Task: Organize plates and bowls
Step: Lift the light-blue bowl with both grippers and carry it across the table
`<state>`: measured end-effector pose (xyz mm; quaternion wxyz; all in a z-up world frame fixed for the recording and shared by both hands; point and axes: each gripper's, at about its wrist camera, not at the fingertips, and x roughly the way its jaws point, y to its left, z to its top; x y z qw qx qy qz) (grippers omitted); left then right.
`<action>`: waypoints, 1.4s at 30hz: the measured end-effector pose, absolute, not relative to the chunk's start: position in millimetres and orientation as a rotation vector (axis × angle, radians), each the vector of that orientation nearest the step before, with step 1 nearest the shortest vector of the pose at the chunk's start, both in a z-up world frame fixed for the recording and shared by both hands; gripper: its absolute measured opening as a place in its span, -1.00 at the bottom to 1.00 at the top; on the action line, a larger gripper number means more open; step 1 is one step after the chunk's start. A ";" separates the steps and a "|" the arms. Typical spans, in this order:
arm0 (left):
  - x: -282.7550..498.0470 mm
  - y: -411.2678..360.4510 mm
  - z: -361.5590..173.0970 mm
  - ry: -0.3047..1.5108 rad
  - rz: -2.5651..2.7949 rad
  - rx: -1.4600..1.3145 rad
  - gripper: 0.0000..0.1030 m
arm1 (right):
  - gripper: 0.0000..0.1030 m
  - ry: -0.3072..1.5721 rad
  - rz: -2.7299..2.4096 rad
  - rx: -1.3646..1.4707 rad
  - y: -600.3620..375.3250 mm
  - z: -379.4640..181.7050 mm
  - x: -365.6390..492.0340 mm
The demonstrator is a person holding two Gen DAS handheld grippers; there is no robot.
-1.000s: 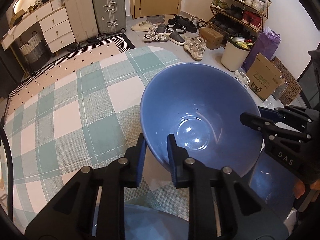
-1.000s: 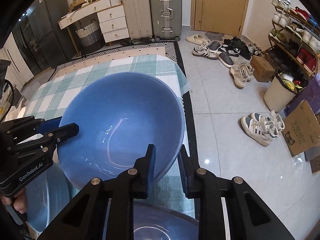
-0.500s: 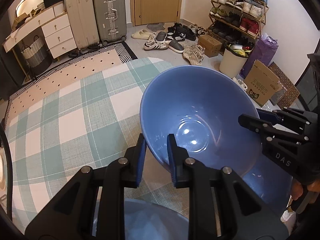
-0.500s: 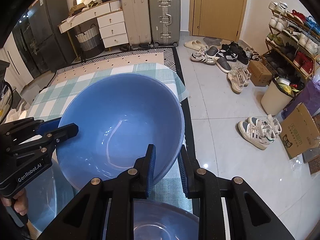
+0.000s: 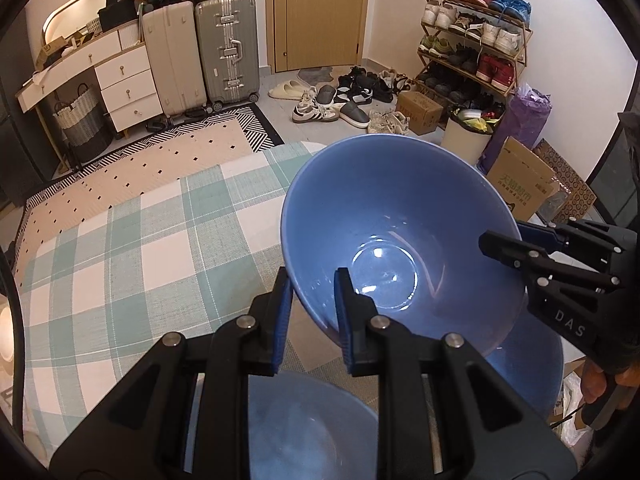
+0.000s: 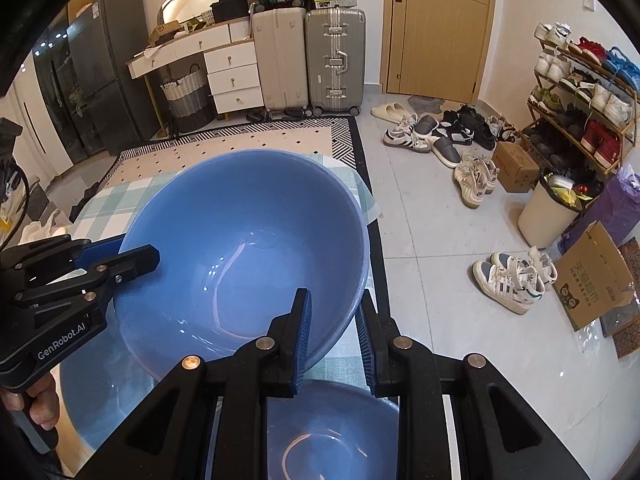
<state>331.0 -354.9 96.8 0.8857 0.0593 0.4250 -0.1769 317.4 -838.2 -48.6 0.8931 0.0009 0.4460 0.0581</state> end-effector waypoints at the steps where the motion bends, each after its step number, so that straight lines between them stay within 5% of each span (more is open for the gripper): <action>1: 327.7 -354.1 99.7 0.880 -0.368 0.122 -0.65 | -0.56 0.919 0.121 -0.001 -837.7 -44.7 314.4; 42: 143.2 -265.7 200.4 0.742 -0.290 0.095 -0.64 | -0.55 0.773 0.198 -0.055 -744.4 41.5 175.7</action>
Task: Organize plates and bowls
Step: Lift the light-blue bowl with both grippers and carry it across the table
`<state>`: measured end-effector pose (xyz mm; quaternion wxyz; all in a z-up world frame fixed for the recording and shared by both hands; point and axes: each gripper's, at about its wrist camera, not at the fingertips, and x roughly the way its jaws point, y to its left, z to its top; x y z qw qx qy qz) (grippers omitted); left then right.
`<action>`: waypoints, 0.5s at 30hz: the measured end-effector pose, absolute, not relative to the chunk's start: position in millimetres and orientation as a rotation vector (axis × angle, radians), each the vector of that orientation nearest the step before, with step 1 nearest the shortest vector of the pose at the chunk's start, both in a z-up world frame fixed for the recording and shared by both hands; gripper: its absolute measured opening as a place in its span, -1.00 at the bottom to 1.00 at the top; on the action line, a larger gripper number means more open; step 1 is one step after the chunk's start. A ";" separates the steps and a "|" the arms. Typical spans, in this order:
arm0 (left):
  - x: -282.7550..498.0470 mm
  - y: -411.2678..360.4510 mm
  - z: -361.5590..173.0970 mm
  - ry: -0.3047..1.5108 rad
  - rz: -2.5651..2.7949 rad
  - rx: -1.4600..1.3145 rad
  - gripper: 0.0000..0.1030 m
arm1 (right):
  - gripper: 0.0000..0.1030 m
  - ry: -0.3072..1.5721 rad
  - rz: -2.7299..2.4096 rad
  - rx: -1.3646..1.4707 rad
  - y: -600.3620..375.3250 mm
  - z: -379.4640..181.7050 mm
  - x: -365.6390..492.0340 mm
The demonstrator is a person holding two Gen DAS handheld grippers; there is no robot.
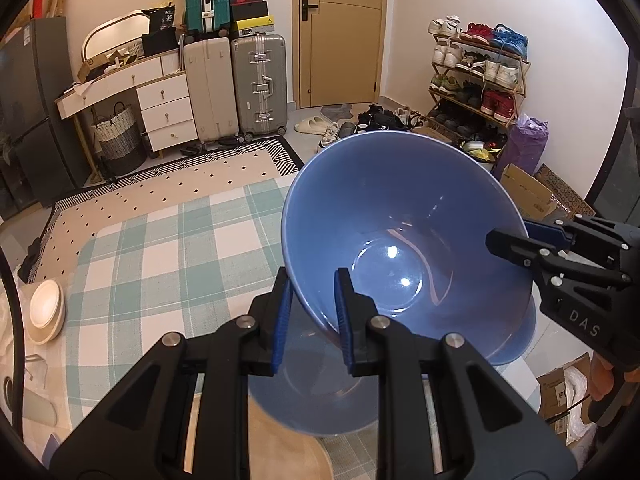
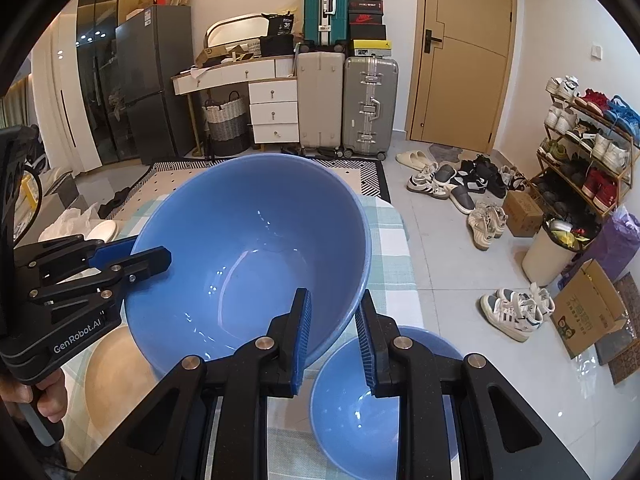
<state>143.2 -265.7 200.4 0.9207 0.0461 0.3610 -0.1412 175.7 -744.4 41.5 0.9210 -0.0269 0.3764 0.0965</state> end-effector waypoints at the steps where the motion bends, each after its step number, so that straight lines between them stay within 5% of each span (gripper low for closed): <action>1: 139.2 -262.9 200.4 0.742 -0.287 0.096 -0.64 | -0.55 0.773 0.201 -0.054 -743.8 41.1 175.1; 15: 107.0 -238.5 190.1 0.740 -0.248 0.093 -0.64 | -0.55 0.785 0.237 -0.067 -718.3 28.4 150.8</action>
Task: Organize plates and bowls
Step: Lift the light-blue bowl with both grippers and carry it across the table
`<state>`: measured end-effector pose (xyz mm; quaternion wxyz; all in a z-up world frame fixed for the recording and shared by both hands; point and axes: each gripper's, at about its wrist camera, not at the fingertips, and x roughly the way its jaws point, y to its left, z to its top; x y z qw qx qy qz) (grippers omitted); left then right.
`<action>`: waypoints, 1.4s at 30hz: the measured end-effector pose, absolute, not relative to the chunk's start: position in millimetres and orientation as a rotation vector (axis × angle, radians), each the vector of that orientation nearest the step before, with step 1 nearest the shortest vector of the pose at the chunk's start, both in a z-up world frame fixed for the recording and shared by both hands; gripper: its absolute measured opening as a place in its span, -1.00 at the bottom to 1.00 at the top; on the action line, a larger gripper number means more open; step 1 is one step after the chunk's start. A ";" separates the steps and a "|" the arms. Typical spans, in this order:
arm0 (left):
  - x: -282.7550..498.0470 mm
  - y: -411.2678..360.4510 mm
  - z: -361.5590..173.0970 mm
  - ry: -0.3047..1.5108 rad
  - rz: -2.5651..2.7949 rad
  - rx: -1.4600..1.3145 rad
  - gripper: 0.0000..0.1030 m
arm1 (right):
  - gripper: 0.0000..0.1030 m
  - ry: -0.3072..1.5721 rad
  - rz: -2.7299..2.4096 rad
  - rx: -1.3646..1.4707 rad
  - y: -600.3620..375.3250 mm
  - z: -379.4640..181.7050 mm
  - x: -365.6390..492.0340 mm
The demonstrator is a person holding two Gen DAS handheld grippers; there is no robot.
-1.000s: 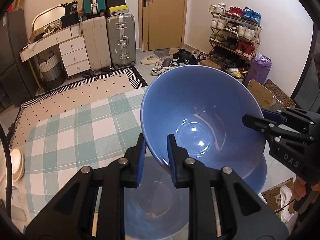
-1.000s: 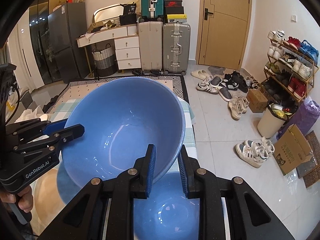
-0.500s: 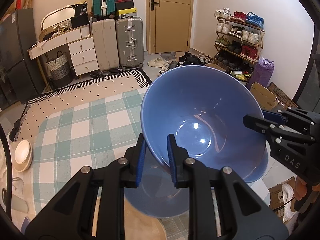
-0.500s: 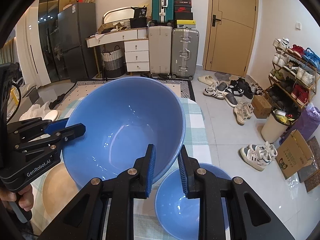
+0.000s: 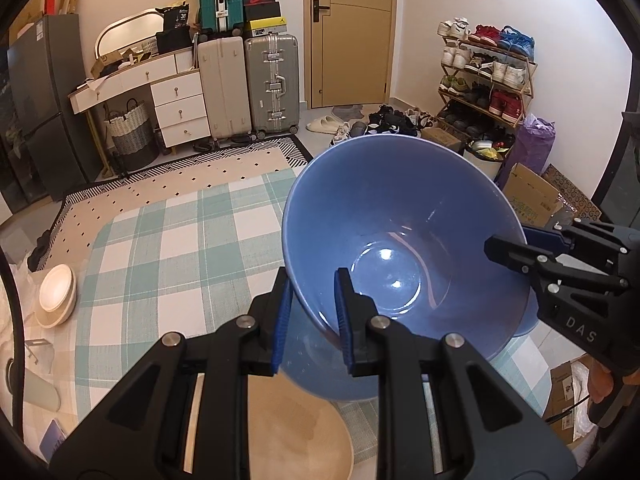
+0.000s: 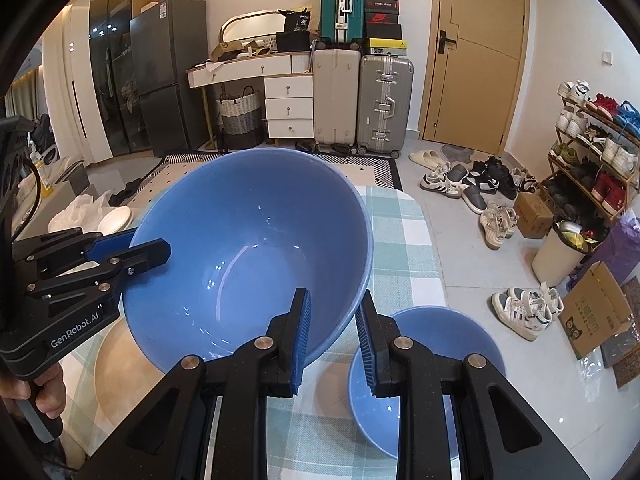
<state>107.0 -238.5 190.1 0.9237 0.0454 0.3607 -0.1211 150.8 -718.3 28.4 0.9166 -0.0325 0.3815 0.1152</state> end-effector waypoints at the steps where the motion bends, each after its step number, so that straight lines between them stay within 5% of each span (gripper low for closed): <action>1: 104.9 -237.5 188.4 0.742 -0.246 0.096 -0.64 | -0.55 0.788 0.239 -0.066 -717.1 26.4 149.5; 42: 152.3 -199.5 69.4 0.859 -0.163 0.124 -0.64 | -0.53 0.910 0.273 -0.100 -679.8 -62.6 186.2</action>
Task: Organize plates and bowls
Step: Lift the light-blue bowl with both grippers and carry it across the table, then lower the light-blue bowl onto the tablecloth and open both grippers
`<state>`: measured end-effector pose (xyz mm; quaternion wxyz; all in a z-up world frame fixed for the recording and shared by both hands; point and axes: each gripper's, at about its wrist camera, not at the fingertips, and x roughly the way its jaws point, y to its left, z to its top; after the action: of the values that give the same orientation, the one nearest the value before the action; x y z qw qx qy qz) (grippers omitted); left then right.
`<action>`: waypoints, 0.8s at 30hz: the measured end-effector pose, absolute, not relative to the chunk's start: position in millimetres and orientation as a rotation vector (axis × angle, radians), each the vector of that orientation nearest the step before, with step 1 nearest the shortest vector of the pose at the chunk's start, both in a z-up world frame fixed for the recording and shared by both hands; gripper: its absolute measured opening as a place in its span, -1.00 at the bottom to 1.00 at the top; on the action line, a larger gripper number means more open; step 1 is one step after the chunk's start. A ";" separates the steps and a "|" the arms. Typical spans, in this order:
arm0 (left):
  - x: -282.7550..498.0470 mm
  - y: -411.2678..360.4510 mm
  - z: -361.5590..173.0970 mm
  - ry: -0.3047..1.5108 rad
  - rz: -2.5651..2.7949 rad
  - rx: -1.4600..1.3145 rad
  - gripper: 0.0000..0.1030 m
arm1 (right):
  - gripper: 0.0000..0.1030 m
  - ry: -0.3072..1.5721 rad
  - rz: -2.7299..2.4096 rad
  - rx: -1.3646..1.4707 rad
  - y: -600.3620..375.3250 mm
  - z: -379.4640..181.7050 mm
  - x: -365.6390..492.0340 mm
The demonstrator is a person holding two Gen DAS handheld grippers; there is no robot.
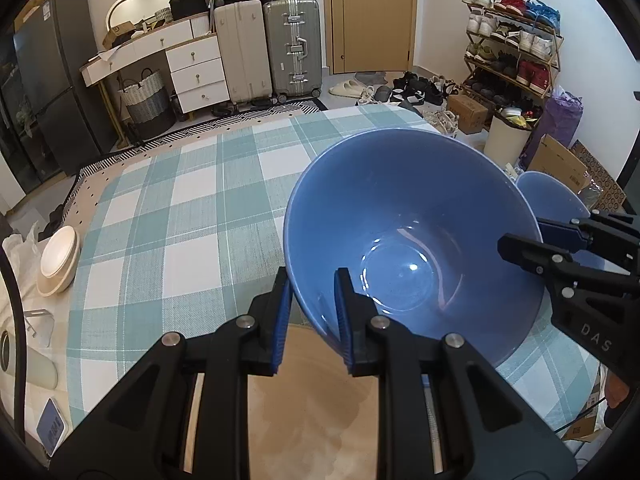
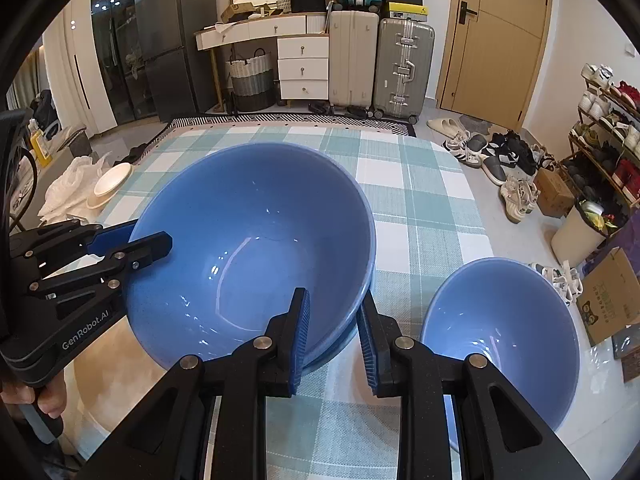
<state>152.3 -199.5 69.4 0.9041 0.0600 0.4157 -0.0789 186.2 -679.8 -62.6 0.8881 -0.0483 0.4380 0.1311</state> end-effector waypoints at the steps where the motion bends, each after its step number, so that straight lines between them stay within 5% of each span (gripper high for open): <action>1: 153.9 -199.8 67.1 0.863 -0.163 0.125 -0.64 | -0.53 0.911 0.270 -0.106 -677.8 -63.6 186.5; 24: 177.0 -205.9 29.0 0.907 -0.160 0.181 -0.64 | -0.48 0.928 0.197 -0.217 -664.9 -88.5 191.7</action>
<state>177.0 -205.9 29.0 0.8919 0.0873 0.4371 -0.0769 191.7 -664.9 -88.5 0.8840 -0.1042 0.4458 0.0949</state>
